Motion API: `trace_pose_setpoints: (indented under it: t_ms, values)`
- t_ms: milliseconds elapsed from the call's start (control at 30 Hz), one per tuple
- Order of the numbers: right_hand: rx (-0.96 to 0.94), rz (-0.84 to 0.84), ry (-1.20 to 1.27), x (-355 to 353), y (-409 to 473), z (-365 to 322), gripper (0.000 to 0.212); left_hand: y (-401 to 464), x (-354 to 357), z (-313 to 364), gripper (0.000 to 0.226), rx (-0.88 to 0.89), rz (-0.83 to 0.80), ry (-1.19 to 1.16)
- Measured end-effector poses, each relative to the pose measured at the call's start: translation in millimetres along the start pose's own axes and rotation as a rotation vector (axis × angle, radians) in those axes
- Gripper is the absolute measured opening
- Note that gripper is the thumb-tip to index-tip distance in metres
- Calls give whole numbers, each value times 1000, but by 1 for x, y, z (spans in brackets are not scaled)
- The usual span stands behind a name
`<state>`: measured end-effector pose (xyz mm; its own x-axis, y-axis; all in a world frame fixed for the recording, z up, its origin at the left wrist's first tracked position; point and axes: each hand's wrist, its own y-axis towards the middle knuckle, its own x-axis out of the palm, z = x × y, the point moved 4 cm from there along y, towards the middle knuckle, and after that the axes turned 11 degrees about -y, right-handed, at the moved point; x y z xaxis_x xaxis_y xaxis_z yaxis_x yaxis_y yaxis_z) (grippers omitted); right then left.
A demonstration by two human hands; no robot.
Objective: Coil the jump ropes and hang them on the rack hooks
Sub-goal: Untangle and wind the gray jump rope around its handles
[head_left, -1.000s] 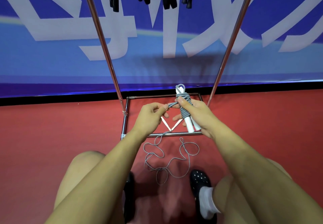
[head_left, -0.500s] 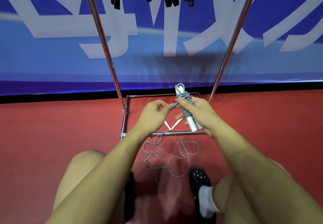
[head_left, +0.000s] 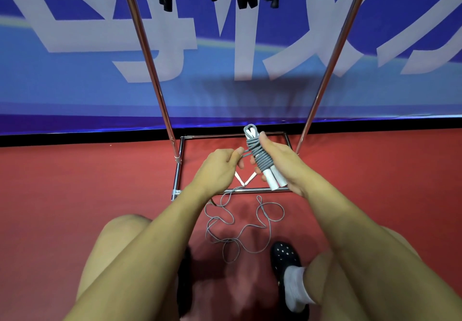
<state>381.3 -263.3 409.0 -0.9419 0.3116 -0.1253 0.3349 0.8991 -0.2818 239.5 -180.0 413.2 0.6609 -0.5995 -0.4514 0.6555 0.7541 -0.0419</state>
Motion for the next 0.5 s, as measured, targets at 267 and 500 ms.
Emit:
trace_pose_setpoints:
  t_ms: [267, 500]
  values:
    - [3, -39, 60, 1, 5, 8, 47, -2, 2, 0, 43, 41, -18, -134]
    - [-130, 4, -91, 15, 7, 17, 30, -6, 3, 0, 77, -92, -44, -174]
